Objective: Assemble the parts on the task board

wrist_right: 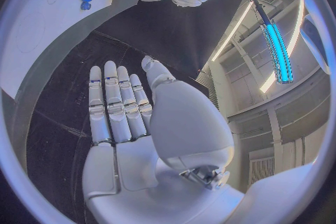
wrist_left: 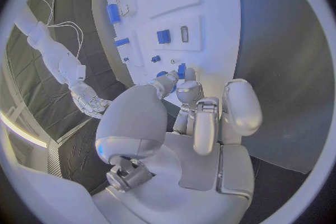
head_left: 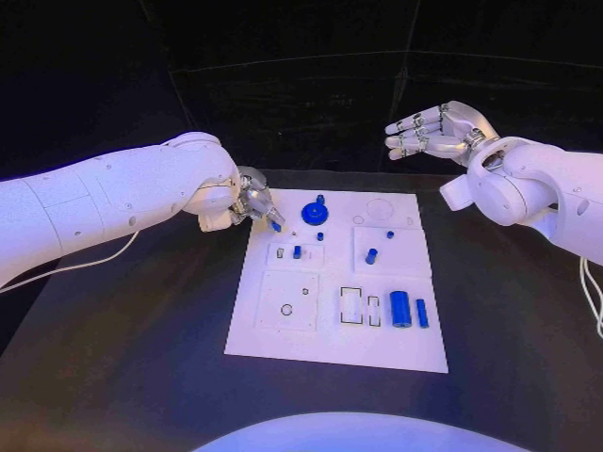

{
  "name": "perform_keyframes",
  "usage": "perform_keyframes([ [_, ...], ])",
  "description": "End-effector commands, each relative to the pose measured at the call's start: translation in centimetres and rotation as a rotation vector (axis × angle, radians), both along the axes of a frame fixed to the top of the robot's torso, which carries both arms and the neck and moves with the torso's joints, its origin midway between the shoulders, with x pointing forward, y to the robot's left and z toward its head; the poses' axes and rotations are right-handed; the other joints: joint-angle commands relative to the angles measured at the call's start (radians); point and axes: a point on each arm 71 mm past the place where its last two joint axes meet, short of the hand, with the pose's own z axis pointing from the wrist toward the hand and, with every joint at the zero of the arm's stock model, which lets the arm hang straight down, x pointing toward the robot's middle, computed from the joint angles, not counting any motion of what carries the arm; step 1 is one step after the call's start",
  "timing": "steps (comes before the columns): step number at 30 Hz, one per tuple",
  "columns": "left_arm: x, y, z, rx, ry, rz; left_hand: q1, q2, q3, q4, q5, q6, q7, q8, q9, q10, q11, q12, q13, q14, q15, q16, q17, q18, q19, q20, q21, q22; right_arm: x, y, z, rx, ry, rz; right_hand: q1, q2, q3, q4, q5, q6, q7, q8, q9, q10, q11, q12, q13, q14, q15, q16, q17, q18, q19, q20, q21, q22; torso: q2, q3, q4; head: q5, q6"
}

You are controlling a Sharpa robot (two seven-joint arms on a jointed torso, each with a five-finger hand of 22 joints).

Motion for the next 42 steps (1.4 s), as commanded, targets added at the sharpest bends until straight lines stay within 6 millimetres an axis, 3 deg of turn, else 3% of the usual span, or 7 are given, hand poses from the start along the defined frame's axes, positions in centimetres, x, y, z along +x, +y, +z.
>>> perform_keyframes([
  [1, -0.7, -0.1, 0.3, -0.066, -0.03, 0.043, -0.016, -0.005, 0.16, -0.137, 0.007, -0.006, -0.002, 0.01, 0.003, 0.009, -0.001, 0.006, -0.001, 0.107, -0.001, 0.003, 0.263, -0.003, 0.008, 0.0, 0.005, 0.002, 0.0, 0.0, 0.2, 0.001, -0.003, 0.009, -0.011, -0.003, 0.006, 0.0, 0.003, -0.007, -0.003, 0.0, 0.0, -0.007, 0.001, -0.005, 0.0, 0.0, 0.004, -0.006, -0.002, 0.014, 0.007, 0.003, -0.004, 0.0, 0.0, 0.0006, 0.0008, 0.001, 0.0],
  [15, -3.5, 0.4, -0.5, -0.028, -0.106, 0.0, -0.04, -0.019, 0.201, -0.15, 0.016, -0.007, -0.004, 0.028, 0.006, 0.015, -0.003, 0.007, -0.004, 0.107, -0.002, 0.003, 0.263, -0.004, 0.01, -0.001, 0.008, 0.007, 0.1, 0.0, 0.1, 0.0, -0.001, 0.008, -0.012, -0.003, 0.006, -0.001, 0.003, -0.007, -0.003, 0.001, 0.0, -0.007, 0.001, -0.005, 0.0, 0.0, 0.004, -0.006, -0.002, 0.014, 0.007, 0.003, -0.005, 0.0, 0.0, -0.0006, -0.0007, 0.008, -0.003],
  [42, -4.5, -0.5, -2.0, 0.048, -0.164, -0.087, -0.044, -0.027, 0.211, -0.157, 0.017, -0.005, -0.005, 0.033, 0.007, 0.019, -0.004, 0.011, 0.0, 0.107, -0.003, 0.003, 0.263, -0.005, 0.011, -0.001, 0.01, 0.01, 0.1, 0.0, 0.1, 0.001, -0.002, 0.015, -0.014, -0.003, 0.007, -0.001, 0.004, -0.007, -0.003, 0.001, 0.0, -0.007, 0.001, -0.005, 0.0, 0.0, 0.004, -0.006, -0.003, 0.014, 0.008, 0.003, -0.007, 0.0, 0.001, -0.0008, -0.0008, 0.01, -0.011],
])
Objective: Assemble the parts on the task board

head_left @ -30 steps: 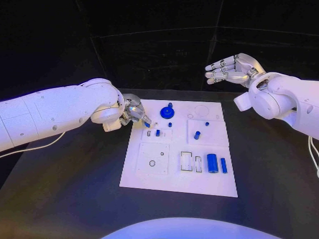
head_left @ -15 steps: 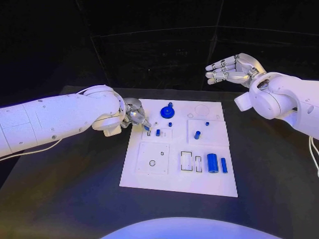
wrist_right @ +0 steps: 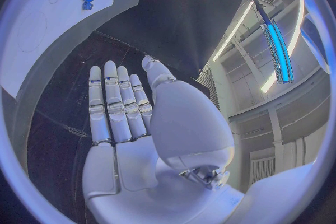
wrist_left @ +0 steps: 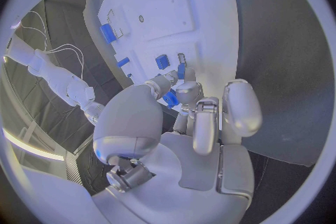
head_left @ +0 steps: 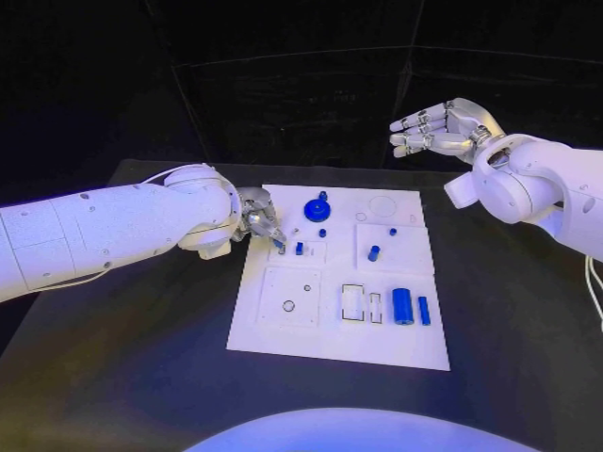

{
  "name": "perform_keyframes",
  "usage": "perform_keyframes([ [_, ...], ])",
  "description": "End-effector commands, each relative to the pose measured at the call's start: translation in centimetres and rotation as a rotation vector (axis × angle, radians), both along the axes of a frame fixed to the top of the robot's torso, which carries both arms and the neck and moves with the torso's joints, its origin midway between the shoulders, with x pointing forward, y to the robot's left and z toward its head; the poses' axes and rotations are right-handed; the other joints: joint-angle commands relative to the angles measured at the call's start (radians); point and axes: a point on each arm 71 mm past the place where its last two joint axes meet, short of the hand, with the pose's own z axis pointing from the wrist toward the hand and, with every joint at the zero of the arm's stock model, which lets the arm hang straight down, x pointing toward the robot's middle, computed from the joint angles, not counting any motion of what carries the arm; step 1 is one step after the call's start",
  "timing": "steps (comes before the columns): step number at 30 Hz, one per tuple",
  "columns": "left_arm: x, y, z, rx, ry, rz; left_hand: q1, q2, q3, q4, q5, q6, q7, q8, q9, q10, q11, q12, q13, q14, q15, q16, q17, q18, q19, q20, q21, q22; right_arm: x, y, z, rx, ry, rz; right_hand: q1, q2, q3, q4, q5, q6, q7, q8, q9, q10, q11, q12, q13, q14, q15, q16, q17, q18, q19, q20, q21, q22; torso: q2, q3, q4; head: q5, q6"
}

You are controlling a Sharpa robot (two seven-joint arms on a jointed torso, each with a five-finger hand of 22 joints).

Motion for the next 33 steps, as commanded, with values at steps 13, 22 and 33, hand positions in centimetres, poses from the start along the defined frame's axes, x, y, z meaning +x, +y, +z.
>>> perform_keyframes([
  [13, -0.32, -0.45, -0.31, 0.014, -0.003, -0.033, 0.002, 0.006, 0.13, -0.123, 0.006, 0.002, -0.005, 0.006, 0.001, 0.011, -0.003, 0.007, 0.004, 0.107, -0.003, 0.003, 0.263, -0.005, 0.005, -0.001, 0.007, 0.002, -0.05, 0.23, 0.19, 0.004, -0.006, 0.019, -0.011, 0.001, 0.007, -0.001, 0.005, -0.007, -0.003, 0.001, 0.0, -0.007, 0.001, -0.005, 0.0, 0.0, 0.004, -0.006, -0.002, 0.014, 0.005, 0.0, -0.007, 0.0, -0.001, 0.0007, 0.0, 0.0, -0.001],
  [22, -0.4, -0.58, -0.4, 0.016, 0.004, -0.041, 0.002, 0.006, 0.13, -0.123, 0.006, 0.002, -0.005, 0.006, 0.001, 0.011, -0.003, 0.007, 0.004, 0.107, -0.003, 0.003, 0.263, -0.005, 0.005, -0.001, 0.007, 0.002, -0.06, 0.24, 0.18, 0.004, -0.005, 0.021, -0.011, 0.001, 0.007, -0.001, 0.005, -0.007, -0.003, 0.001, 0.0, -0.007, 0.001, -0.005, 0.0, 0.0, 0.004, -0.006, -0.002, 0.014, 0.005, 0.0, -0.007, 0.0, 0.0, 0.0008, -0.0002, 0.0, -0.005],
  [33, -0.58, -0.74, -0.48, 0.023, 0.019, -0.054, 0.001, 0.003, 0.132, -0.124, 0.005, 0.003, -0.006, 0.007, 0.001, 0.014, -0.004, 0.009, 0.007, 0.107, -0.003, 0.003, 0.263, -0.006, 0.006, -0.001, 0.008, 0.004, -0.04, 0.32, 0.17, 0.004, -0.004, 0.023, -0.011, 0.001, 0.007, -0.001, 0.005, -0.007, -0.003, 0.001, 0.0, -0.007, 0.001, -0.005, 0.0, 0.0, 0.004, -0.006, -0.002, 0.014, 0.005, 0.0, -0.007, 0.0, -0.001, 0.0006, 0.0008, 0.001, -0.008],
])
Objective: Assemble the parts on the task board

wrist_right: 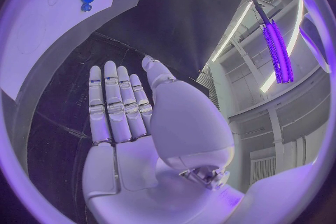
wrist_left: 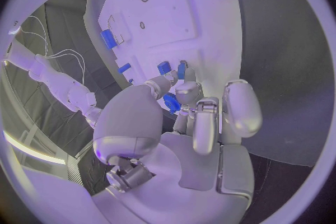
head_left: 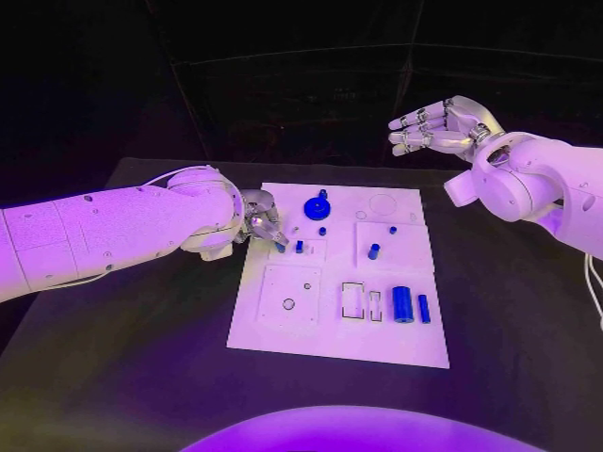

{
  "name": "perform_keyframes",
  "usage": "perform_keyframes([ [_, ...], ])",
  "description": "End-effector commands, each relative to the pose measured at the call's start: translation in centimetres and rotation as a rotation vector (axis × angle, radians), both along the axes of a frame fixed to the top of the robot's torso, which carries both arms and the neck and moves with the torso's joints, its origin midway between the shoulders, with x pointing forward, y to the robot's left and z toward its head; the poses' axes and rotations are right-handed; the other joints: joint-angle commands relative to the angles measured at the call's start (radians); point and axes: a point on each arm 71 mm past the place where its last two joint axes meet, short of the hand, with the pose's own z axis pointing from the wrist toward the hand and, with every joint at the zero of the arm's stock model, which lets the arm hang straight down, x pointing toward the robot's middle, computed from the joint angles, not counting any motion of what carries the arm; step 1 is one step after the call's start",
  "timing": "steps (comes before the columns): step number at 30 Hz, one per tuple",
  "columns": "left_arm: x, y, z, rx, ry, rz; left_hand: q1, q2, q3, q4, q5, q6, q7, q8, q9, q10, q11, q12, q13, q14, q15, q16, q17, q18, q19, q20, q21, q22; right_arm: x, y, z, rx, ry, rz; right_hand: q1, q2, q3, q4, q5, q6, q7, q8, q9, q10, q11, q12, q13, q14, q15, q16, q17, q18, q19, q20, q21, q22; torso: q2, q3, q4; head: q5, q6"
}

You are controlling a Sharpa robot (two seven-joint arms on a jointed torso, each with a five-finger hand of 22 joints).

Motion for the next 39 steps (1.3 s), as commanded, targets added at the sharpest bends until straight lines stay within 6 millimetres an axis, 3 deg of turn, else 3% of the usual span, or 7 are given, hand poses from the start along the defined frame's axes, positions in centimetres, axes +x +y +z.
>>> perform_keyframes([
  [1, -0.14, -0.15, -0.07, 0.009, 0.011, -0.025, 0.001, 0.003, 0.132, -0.124, 0.002, 0.001, -0.004, 0.005, 0.001, 0.011, 0.0, 0.005, 0.001, 0.107, -0.003, 0.003, 0.263, -0.006, 0.006, -0.001, 0.003, 0.001, -0.01, 0.15, 0.18, 0.003, -0.007, 0.014, -0.011, 0.001, 0.007, -0.001, 0.005, -0.007, -0.003, 0.001, 0.0, -0.007, 0.001, -0.005, 0.0, 0.0, 0.004, -0.006, -0.001, 0.014, 0.005, 0.0, -0.003, 0.0, 0.0, 0.0003, 0.0004, 0.002, -0.002],
  [30, -0.06, 0.19, -0.33, 0.04, 0.041, -0.024, 0.0, -0.003, 0.135, -0.128, 0.003, 0.002, -0.005, 0.008, 0.001, 0.014, -0.001, 0.008, 0.005, 0.107, -0.003, 0.003, 0.263, -0.006, 0.006, -0.002, 0.003, 0.002, 0.05, 0.08, 0.14, 0.002, -0.003, 0.013, -0.012, 0.0, 0.009, -0.001, 0.007, -0.007, -0.003, 0.001, 0.0, -0.007, 0.001, -0.005, 0.0, 0.0, 0.004, -0.006, -0.002, 0.014, 0.006, 0.0, -0.005, 0.0, 0.0, 0.0009, -0.0006, 0.001, -0.01],
  [35, -0.01, 0.29, -0.34, 0.043, 0.042, -0.02, -0.012, -0.014, 0.142, -0.128, 0.035, 0.006, -0.006, 0.013, -0.002, 0.02, -0.002, 0.01, 0.007, 0.107, -0.004, 0.003, 0.263, -0.006, 0.006, -0.002, 0.003, 0.003, 0.04, 0.09, 0.14, 0.002, -0.002, 0.013, -0.011, 0.001, 0.011, -0.002, 0.008, -0.007, -0.003, 0.001, 0.0, -0.008, 0.0, -0.005, 0.0, -0.001, 0.004, -0.006, -0.003, 0.014, 0.006, 0.0, -0.006, 0.0, 0.0, 0.0004, -0.0006, -0.001, -0.011],
  [39, 0.03, 0.25, -0.35, 0.042, 0.041, -0.019, -0.015, -0.016, 0.141, -0.127, 0.04, 0.007, -0.007, 0.014, -0.002, 0.021, -0.002, 0.011, 0.007, 0.107, -0.004, 0.003, 0.263, -0.006, 0.007, -0.002, 0.003, 0.003, 0.04, 0.1, 0.14, 0.002, -0.002, 0.013, -0.011, 0.001, 0.011, -0.002, 0.008, -0.007, -0.003, 0.001, 0.0, -0.008, 0.0, -0.005, 0.0, -0.001, 0.004, -0.006, -0.003, 0.014, 0.006, 0.0, -0.006, 0.0, 0.0, 0.0012, -0.0008, 0.001, -0.012],
])
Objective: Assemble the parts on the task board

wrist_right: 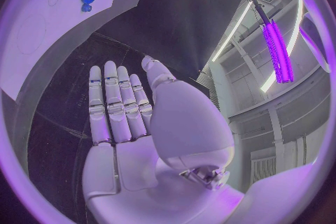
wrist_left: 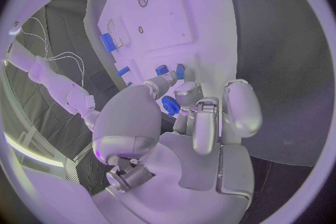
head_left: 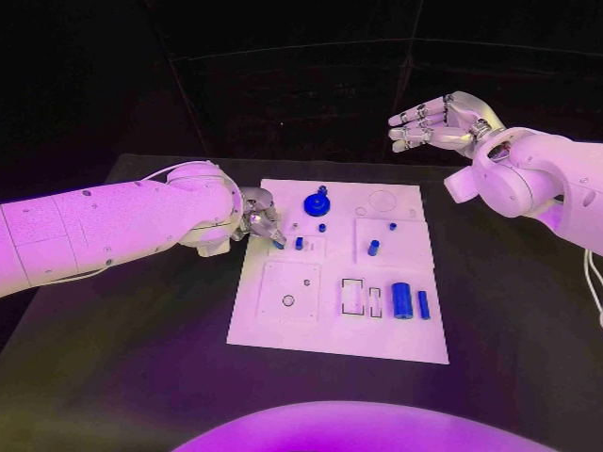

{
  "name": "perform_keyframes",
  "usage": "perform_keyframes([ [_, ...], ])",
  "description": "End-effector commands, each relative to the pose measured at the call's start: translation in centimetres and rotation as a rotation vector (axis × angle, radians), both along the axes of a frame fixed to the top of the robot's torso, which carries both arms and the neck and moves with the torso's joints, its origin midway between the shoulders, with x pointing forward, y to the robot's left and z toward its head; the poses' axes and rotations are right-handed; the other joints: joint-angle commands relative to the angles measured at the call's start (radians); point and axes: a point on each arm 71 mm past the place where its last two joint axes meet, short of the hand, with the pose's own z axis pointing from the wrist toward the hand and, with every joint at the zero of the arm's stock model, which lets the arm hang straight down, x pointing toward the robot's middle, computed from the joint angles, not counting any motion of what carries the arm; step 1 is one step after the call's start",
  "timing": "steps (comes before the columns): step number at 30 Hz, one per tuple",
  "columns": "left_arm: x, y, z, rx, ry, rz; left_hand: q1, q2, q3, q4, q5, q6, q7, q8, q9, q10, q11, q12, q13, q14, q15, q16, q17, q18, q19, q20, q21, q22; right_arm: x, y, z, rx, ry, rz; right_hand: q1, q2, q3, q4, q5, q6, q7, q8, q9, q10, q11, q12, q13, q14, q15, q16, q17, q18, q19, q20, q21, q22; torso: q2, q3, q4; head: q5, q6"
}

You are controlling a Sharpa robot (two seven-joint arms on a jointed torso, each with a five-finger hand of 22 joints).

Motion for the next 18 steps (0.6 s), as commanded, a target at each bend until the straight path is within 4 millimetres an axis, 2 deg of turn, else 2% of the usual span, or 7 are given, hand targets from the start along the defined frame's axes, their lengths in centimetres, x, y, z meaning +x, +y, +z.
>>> perform_keyframes([
  [1, -0.06, 0.02, -0.2, 0.018, 0.016, -0.006, 0.005, -0.002, 0.122, -0.12, 0.006, 0.002, -0.005, 0.004, -0.001, 0.005, -0.001, 0.004, 0.001, 0.107, -0.004, 0.003, 0.263, -0.006, 0.007, -0.002, 0.004, 0.001, -0.01, 0.12, 0.18, 0.003, -0.006, 0.011, -0.011, 0.001, 0.008, 0.001, 0.003, -0.004, 0.0, 0.001, 0.0, -0.008, 0.0, -0.005, 0.0, 0.0, 0.004, -0.006, -0.002, 0.014, 0.006, 0.0, -0.006, 0.0, 0.0, 0.0005, 0.0, 0.002, -0.001],
  [9, 0.04, -0.5, -0.24, 0.014, 0.021, -0.012, -0.013, -0.007, 0.111, -0.108, 0.007, 0.008, -0.01, 0.008, -0.004, 0.014, -0.003, 0.011, 0.01, 0.107, -0.005, 0.003, 0.263, -0.006, 0.008, -0.003, 0.005, 0.005, -0.03, 0.22, 0.19, 0.004, -0.007, 0.013, -0.011, 0.001, 0.008, 0.001, 0.003, -0.004, 0.0, 0.001, 0.0, -0.008, 0.0, -0.005, 0.0, 0.0, 0.004, -0.006, -0.002, 0.014, 0.006, 0.0, -0.006, 0.0, 0.0, 0.0006, 0.0005, 0.001, -0.001],
  [14, 0.1, -0.72, -0.26, 0.013, 0.024, -0.014, -0.039, -0.02, 0.057, -0.085, 0.003, 0.021, -0.022, 0.01, -0.012, 0.02, -0.012, 0.019, 0.017, 0.107, -0.012, 0.003, 0.263, -0.007, 0.01, -0.008, 0.007, 0.009, -0.06, 0.32, 0.21, 0.005, -0.009, 0.015, -0.011, 0.001, 0.008, 0.001, 0.003, -0.004, 0.0, 0.001, 0.0, -0.008, 0.0, -0.005, 0.0, 0.0, 0.004, -0.006, -0.002, 0.014, 0.006, 0.0, -0.006, 0.0, 0.0, 0.0008, 0.0, 0.0, -0.001],
  [18, 0.17, -0.83, -0.28, 0.014, 0.025, -0.014, -0.044, -0.019, 0.03, -0.074, 0.003, 0.026, -0.024, 0.008, -0.017, 0.02, -0.014, 0.021, 0.019, 0.107, -0.014, 0.003, 0.263, -0.007, 0.011, -0.01, 0.008, 0.011, -0.08, 0.35, 0.22, 0.005, -0.009, 0.016, -0.011, 0.001, 0.008, 0.001, 0.003, -0.004, 0.0, 0.001, 0.0, -0.008, 0.0, -0.005, 0.0, 0.0, 0.004, -0.006, -0.002, 0.014, 0.006, 0.0, -0.006, 0.0, 0.0, 0.0005, -0.0001, -0.001, -0.001],
])
